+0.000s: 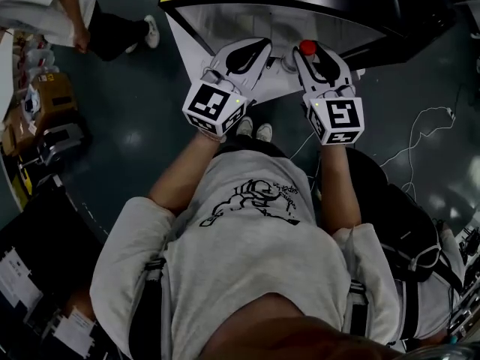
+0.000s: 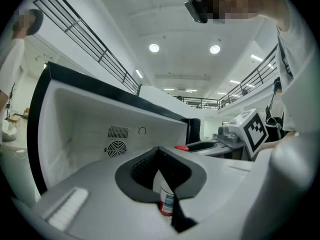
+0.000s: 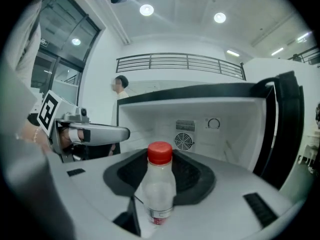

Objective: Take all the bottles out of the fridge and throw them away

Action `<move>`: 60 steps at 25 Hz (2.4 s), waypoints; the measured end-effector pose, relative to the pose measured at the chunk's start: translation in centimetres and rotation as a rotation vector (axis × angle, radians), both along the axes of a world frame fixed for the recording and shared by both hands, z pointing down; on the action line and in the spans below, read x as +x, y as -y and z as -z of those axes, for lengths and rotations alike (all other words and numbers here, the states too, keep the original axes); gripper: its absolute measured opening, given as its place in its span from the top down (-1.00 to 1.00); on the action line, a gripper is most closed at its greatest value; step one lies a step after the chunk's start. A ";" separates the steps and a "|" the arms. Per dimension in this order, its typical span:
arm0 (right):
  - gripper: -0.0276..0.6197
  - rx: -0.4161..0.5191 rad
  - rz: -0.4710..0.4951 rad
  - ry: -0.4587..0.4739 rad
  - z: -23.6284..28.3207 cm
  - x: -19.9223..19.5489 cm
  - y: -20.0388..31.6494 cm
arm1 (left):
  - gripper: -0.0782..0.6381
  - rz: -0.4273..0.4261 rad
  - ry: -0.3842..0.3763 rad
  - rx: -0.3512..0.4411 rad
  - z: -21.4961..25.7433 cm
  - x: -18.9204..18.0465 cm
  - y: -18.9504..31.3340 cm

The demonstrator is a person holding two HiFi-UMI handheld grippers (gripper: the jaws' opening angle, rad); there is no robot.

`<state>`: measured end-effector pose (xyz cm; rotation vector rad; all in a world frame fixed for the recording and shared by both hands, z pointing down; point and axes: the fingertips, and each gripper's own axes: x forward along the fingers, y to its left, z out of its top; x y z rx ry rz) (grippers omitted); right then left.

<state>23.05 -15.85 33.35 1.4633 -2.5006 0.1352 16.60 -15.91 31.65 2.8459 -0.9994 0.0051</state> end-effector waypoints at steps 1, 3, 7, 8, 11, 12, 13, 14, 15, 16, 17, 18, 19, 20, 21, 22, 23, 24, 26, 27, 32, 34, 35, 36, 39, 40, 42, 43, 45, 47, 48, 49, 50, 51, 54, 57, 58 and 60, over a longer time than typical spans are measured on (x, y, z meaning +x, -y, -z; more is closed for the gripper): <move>0.43 0.001 0.002 0.003 0.3 0.0 -0.4 | 0.76 -0.004 -0.002 0.000 0.2 0.0 -0.4; 0.43 0.006 0.006 0.009 0.9 0.0 -1.1 | 0.76 -0.011 -0.001 0.008 0.5 0.0 -1.2; 0.43 0.013 0.021 0.015 2.2 -0.3 -2.4 | 0.76 -0.020 0.001 0.021 1.1 -0.3 -2.2; 0.43 0.015 0.023 0.012 2.5 -0.3 -2.7 | 0.76 -0.025 0.003 0.023 1.3 -0.3 -2.4; 0.43 0.026 0.026 0.007 3.5 -0.5 -3.5 | 0.76 -0.033 0.007 0.027 1.9 -0.7 -2.9; 0.43 0.028 0.027 0.005 3.8 -0.6 -3.7 | 0.76 -0.032 0.005 0.026 2.1 -0.8 -3.0; 0.43 0.028 0.028 0.003 4.1 -0.6 -3.8 | 0.76 -0.032 0.002 0.025 2.4 -0.9 -3.2; 0.43 0.027 0.028 0.000 4.2 -0.6 -4.0 | 0.76 -0.031 -0.001 0.026 2.6 -0.9 -3.3; 0.44 0.026 0.030 -0.002 4.3 -0.6 -4.0 | 0.76 -0.031 -0.004 0.027 2.9 -0.9 -3.4; 0.44 0.025 0.032 -0.002 4.4 -0.6 -4.0 | 0.76 -0.031 -0.006 0.027 3.1 -0.9 -3.4; 0.44 0.026 0.034 -0.002 4.5 -0.7 -4.1 | 0.76 -0.031 -0.010 0.028 3.3 -0.8 -3.5; 0.44 0.028 0.037 -0.003 4.6 -0.7 -4.1 | 0.76 -0.032 -0.012 0.030 3.4 -0.7 -3.6; 0.44 0.031 0.041 -0.003 4.8 -0.8 -4.1 | 0.76 -0.032 -0.013 0.032 3.6 -0.7 -3.7; 0.43 0.034 0.045 -0.003 4.9 -0.8 -4.1 | 0.76 -0.031 -0.012 0.035 3.7 -0.6 -3.9; 0.44 0.037 0.049 -0.003 5.0 -0.8 -4.1 | 0.76 -0.029 -0.012 0.036 3.8 -0.6 -4.0; 0.44 0.041 0.054 -0.003 5.2 -0.9 -4.1 | 0.76 -0.025 -0.012 0.036 3.9 -0.6 -4.1; 0.44 0.043 0.060 -0.003 5.3 -0.9 -4.1 | 0.76 -0.021 -0.012 0.035 4.0 -0.6 -4.1; 0.44 0.044 0.065 -0.003 5.4 -0.9 -4.2 | 0.76 -0.016 -0.013 0.034 4.0 -0.7 -4.2; 0.44 0.045 0.077 0.000 5.6 -1.0 -4.3 | 0.76 -0.003 -0.014 0.032 4.1 -0.8 -4.3; 0.44 0.046 0.084 0.001 5.6 -1.0 -4.4 | 0.76 0.005 -0.014 0.032 4.1 -0.9 -4.4; 0.44 0.059 0.129 0.001 5.8 -1.3 -4.8 | 0.76 0.052 -0.018 0.032 4.0 -1.1 -4.8; 0.44 0.063 0.147 0.002 5.9 -1.5 -5.1 | 0.76 0.070 -0.022 0.029 4.0 -1.1 -5.1; 0.44 0.064 0.156 0.003 6.0 -1.6 -5.2 | 0.76 0.079 -0.024 0.026 4.0 -1.1 -5.2; 0.44 0.065 0.166 0.004 6.1 -1.7 -5.4 | 0.76 0.088 -0.026 0.024 4.0 -1.2 -5.4; 0.44 0.069 0.195 0.006 6.5 -2.1 -5.9 | 0.76 0.119 -0.032 0.017 4.1 -1.4 -6.0; 0.44 0.071 0.205 0.006 6.6 -2.3 -6.0 | 0.76 0.128 -0.031 0.016 4.1 -1.5 -6.1; 0.44 0.075 0.221 0.008 6.7 -2.7 -6.3 | 0.76 0.142 -0.030 0.017 4.0 -1.9 -6.4; 0.44 0.078 0.228 0.008 6.7 -3.0 -6.4 | 0.76 0.149 -0.030 0.018 4.0 -2.1 -6.5; 0.44 0.082 0.247 0.010 6.8 -3.6 -6.5 | 0.76 0.162 -0.026 0.022 4.1 -2.8 -6.7; 0.44 0.084 0.273 0.013 6.9 -4.5 -6.5 | 0.76 0.183 -0.021 0.025 4.2 -3.6 -6.9; 0.44 0.084 0.283 0.014 7.0 -4.9 -6.6 | 0.76 0.193 -0.020 0.026 4.3 -4.0 -7.0; 0.44 0.084 0.290 0.014 7.1 -5.4 -6.7 | 0.76 0.200 -0.020 0.027 4.4 -4.5 -7.1; 0.44 0.085 0.295 0.014 7.1 -5.8 -6.7 | 0.76 0.205 -0.020 0.028 4.5 -4.9 -7.2; 0.44 0.085 0.300 0.015 7.2 -6.3 -6.8 | 0.76 0.210 -0.021 0.029 4.5 -5.4 -7.3; 0.44 0.085 0.328 0.014 7.5 -8.2 -7.0 | 0.76 0.238 -0.018 0.031 4.8 -7.4 -7.8; 0.44 0.089 0.365 0.018 7.7 -10.3 -7.3 | 0.76 0.274 -0.014 0.034 5.0 -9.6 -8.4; 0.44 0.091 0.377 0.016 7.8 -11.0 -7.4 | 0.76 0.283 -0.013 0.035 5.0 -10.3 -8.5; 0.44 0.093 0.396 0.011 7.9 -12.5 -7.5 | 0.76 0.299 -0.012 0.036 5.1 -11.8 -8.9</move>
